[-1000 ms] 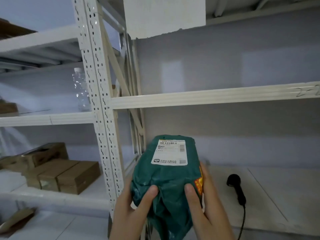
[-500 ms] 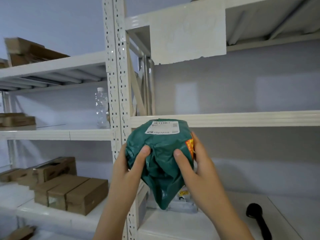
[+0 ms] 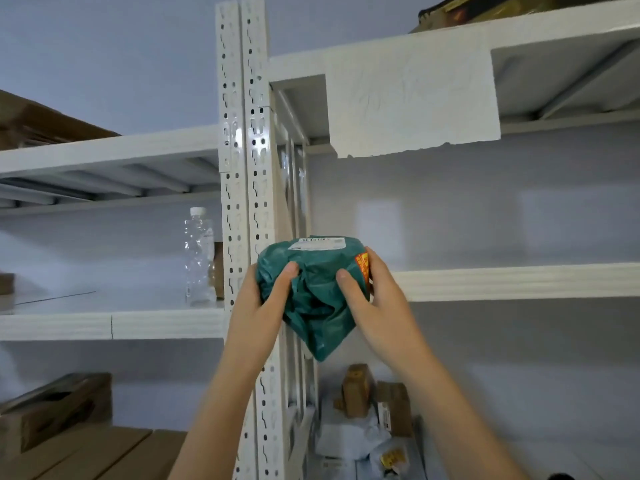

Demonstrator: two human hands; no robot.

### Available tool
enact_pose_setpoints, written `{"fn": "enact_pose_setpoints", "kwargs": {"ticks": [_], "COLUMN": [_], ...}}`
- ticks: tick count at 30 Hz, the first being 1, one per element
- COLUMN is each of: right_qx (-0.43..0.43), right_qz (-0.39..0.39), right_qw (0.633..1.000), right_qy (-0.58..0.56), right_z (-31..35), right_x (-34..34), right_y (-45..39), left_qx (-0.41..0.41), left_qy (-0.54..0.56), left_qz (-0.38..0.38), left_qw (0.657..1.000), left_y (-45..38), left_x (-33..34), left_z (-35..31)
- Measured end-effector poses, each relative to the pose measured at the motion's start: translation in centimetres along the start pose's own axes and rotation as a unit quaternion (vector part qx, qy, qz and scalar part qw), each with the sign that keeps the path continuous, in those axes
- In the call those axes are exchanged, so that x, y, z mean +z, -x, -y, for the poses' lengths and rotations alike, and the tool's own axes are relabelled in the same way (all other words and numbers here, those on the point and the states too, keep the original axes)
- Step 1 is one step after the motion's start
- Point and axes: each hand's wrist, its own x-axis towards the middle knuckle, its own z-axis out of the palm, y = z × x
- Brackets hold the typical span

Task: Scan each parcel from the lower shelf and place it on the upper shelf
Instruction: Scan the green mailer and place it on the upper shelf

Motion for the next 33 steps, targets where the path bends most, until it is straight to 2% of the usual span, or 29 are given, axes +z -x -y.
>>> {"fn": "enact_pose_setpoints", "kwargs": {"ticks": [5, 8, 12, 16, 18, 20, 21, 23, 25, 28, 33], "right_qx": [0.026, 0.032, 0.044, 0.045, 0.041, 0.005, -0.047, -0.201, -0.299, -0.272, -0.219], "right_qz": [-0.004, 0.000, -0.025, -0.038, -0.041, -0.061, -0.081, -0.090, -0.036, 0.020, 0.072], "right_qw": [0.998, 0.992, 0.964, 0.927, 0.927, 0.932, 0.926, 0.880, 0.834, 0.817, 0.815], "right_qy": [0.064, 0.126, 0.261, 0.371, 0.371, 0.358, 0.365, 0.421, 0.463, 0.508, 0.531], "right_z": [-2.6, -4.0, -5.7, -6.4, -6.0, -5.7, -5.5, -5.5, -6.6, -8.1, -9.6], "right_x": [2.1, 2.7, 3.1, 3.3, 2.8, 2.3, 2.0, 2.1, 2.5, 2.9, 3.5], "right_y": [-3.5, -4.8, -6.1, -7.8, -8.2, -7.5, -6.7, -4.5, -3.1, -3.3, -4.9], "left_qx": [-0.019, -0.026, -0.048, -0.006, 0.006, 0.048, 0.096, 0.210, 0.289, 0.305, 0.255], "left_qy": [-0.028, -0.157, -0.296, -0.396, -0.413, -0.400, -0.399, -0.423, -0.468, -0.542, -0.596], "left_qz": [0.025, 0.024, -0.037, -0.125, -0.141, -0.155, -0.159, -0.149, -0.109, -0.044, -0.006], "left_qw": [0.999, 0.987, 0.953, 0.910, 0.900, 0.902, 0.898, 0.869, 0.828, 0.782, 0.762], "left_y": [-4.1, -6.3, -8.5, -9.7, -9.8, -8.9, -8.1, -6.1, -4.7, -4.4, -6.0], "left_x": [-0.5, -0.5, 0.4, 1.8, 2.1, 2.1, 2.1, 2.1, 2.3, 2.9, 2.9], "left_z": [3.2, 5.4, 7.5, 7.4, 7.2, 6.9, 6.7, 6.7, 7.4, 8.5, 10.3]}}
